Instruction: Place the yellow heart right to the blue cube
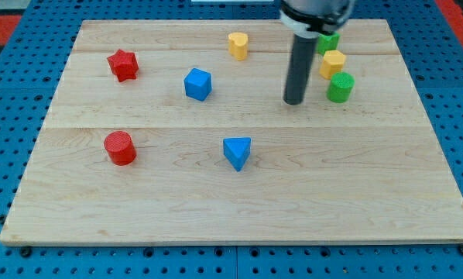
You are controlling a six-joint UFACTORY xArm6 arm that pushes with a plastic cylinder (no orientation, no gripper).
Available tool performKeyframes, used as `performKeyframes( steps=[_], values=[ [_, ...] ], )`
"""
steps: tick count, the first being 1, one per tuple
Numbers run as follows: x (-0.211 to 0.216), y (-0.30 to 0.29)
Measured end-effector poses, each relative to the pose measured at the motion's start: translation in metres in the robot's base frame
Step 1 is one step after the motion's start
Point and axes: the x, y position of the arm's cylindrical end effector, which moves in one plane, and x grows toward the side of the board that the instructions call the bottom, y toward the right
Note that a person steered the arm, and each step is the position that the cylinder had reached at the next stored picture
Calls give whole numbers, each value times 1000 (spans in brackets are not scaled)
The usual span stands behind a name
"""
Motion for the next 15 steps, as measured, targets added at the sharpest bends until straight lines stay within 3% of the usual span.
performKeyframes(
  steps=[3,4,5,6,7,8,11,13,15],
  values=[
    [-110,7],
    [-146,-27],
    [-155,-78],
    [-83,-22],
    [-51,-11],
    [-87,2],
    [-93,-79],
    [-66,-114],
    [2,-50]
  ],
)
